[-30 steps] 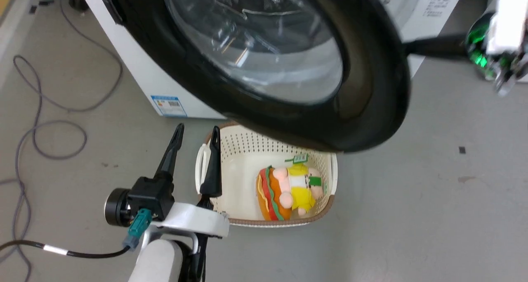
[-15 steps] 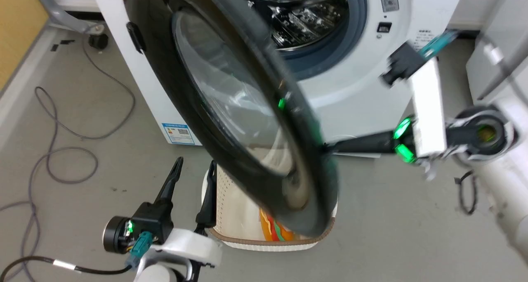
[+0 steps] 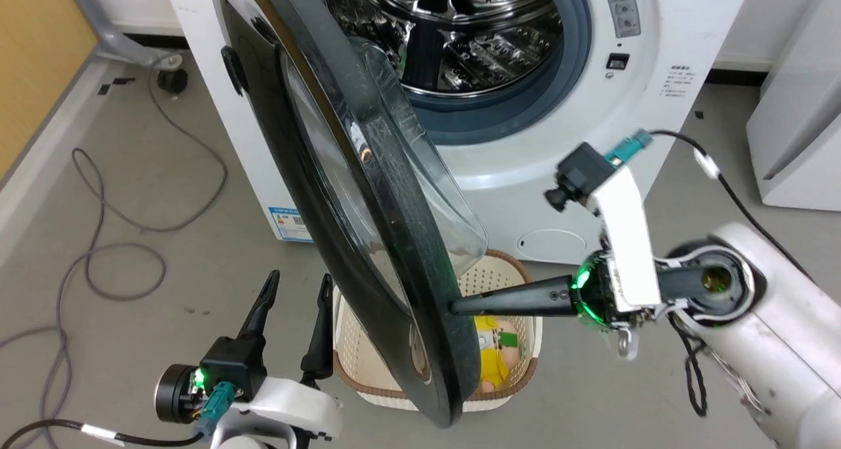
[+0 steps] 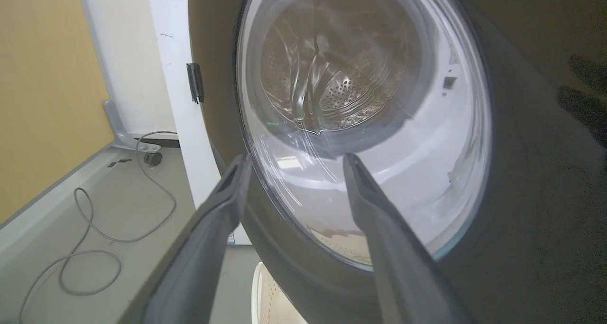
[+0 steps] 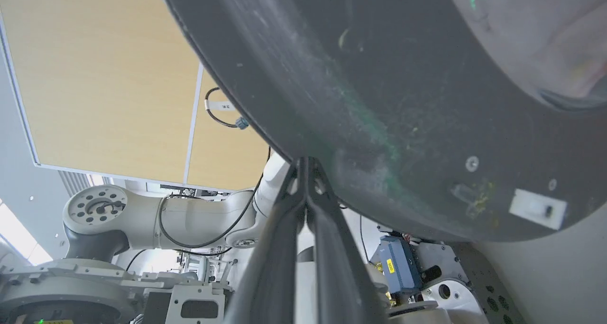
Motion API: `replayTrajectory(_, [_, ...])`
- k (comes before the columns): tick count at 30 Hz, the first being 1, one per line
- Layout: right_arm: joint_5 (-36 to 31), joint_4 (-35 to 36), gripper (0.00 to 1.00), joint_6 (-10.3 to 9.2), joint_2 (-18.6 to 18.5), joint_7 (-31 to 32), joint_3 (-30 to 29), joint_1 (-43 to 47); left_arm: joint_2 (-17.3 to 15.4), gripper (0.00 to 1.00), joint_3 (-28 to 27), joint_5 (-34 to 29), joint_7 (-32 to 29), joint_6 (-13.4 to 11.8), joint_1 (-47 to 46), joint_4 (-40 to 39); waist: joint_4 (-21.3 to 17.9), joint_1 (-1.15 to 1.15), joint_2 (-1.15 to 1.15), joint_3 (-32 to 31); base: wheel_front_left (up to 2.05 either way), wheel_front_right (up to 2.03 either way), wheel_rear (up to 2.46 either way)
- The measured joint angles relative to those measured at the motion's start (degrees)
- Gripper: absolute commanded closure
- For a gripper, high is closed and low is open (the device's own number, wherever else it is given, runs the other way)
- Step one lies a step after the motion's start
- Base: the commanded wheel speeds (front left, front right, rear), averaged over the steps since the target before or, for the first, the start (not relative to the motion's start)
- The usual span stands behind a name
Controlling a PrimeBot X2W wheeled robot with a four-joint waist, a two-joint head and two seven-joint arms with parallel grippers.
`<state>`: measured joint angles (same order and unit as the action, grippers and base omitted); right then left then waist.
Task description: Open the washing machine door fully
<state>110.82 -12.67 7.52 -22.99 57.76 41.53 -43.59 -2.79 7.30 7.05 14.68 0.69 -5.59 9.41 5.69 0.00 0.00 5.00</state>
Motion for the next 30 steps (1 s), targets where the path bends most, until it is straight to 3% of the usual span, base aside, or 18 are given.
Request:
replayTrajectory(3, [2.76, 1.83, 1.0, 0.0, -1.37, -4.44, -0.75, 2.26, 0.01, 0.0, -0.04, 0.02, 0.0, 0.0, 0.43, 0.15, -0.19, 0.0, 0.0, -0.58, 0.0, 0.0, 0.0])
replayTrajectory(6, [2.8, 3.83, 1.0, 0.0, -2.09, -13.23, -3.96, 5.64, 0.0, 0.0, -0.18, 0.05, 0.0, -0.01, 0.97, 0.2, -0.51, 0.0, 0.0, -0.93, 0.0, 0.0, 0.0])
replayTrajectory(11, [-2.37, 4.67, 1.0, 0.0, -2.01, -30.23, -9.28, 13.93, -0.01, 0.0, -0.46, 0.22, 0.0, -0.01, 1.03, 0.18, -1.32, 0.0, 0.0, -1.1, 0.0, 0.0, 0.0])
replayTrajectory(16, [-4.99, 4.42, 1.0, -0.01, 0.44, -42.85, -14.12, 24.53, 0.0, 0.0, -0.78, 0.62, 0.0, 0.01, 1.25, 0.47, -1.76, 0.01, 0.0, -1.76, 0.0, 0.0, 0.0])
replayTrajectory(18, [-5.5, 4.55, 0.0, -0.01, 1.67, -46.87, -15.85, 28.55, 0.0, 0.0, -0.94, 0.6, 0.0, 0.12, 1.68, 0.69, -1.91, 0.01, 0.0, -2.16, 0.0, 0.0, 0.0])
replayTrajectory(26, [-13.32, 0.32, 0.0, -0.01, 4.83, -66.8, -22.05, 38.17, -0.01, 0.0, -2.01, 0.59, 0.0, 0.85, 2.66, 1.68, -2.7, 0.01, 0.0, -3.72, 0.0, 0.0, 0.0])
replayTrajectory(30, [-22.53, -5.33, 0.0, 0.0, 4.97, -72.16, -24.9, 39.63, 0.0, 0.0, -2.32, 0.59, 0.0, 1.02, 3.12, 2.09, -2.95, 0.0, 0.0, -4.36, 0.0, 0.0, 0.0])
